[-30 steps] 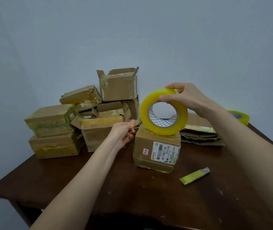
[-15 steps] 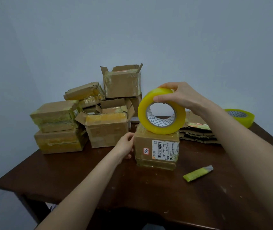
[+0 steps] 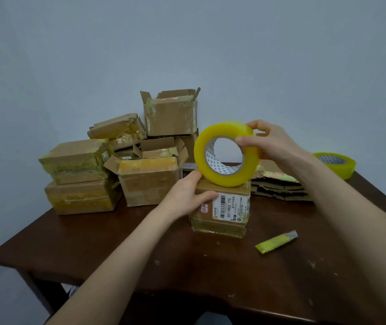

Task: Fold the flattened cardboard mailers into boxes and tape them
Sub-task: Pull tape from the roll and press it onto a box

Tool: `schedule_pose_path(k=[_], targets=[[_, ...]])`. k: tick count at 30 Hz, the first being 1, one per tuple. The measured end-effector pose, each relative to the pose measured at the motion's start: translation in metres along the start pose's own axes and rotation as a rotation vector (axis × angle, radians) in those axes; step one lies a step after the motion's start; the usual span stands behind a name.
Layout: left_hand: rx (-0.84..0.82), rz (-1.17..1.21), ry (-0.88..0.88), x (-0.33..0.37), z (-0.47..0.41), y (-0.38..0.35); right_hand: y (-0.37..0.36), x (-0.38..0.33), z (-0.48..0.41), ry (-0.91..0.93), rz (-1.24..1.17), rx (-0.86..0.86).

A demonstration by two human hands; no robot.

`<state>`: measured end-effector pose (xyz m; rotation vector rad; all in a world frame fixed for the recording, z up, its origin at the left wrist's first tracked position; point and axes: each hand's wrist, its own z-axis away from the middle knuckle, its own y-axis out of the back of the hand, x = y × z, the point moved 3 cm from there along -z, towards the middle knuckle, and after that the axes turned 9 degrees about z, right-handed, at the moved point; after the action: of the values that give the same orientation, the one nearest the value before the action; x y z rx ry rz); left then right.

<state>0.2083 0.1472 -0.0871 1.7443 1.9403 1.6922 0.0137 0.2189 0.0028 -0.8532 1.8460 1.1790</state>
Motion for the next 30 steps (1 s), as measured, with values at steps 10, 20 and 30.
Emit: schedule_pose_path(k=[10,20,30], targets=[[-0.069,-0.204,0.034,-0.003,0.002,0.007,0.023,-0.01,0.001,0.001,0.053,0.053],[-0.151,-0.235,0.04,-0.007,-0.002,0.009,0.07,0.033,0.022,-0.096,0.222,-0.089],[-0.184,-0.493,0.04,0.009,-0.003,0.009,0.067,0.067,0.031,-0.158,0.27,-0.146]])
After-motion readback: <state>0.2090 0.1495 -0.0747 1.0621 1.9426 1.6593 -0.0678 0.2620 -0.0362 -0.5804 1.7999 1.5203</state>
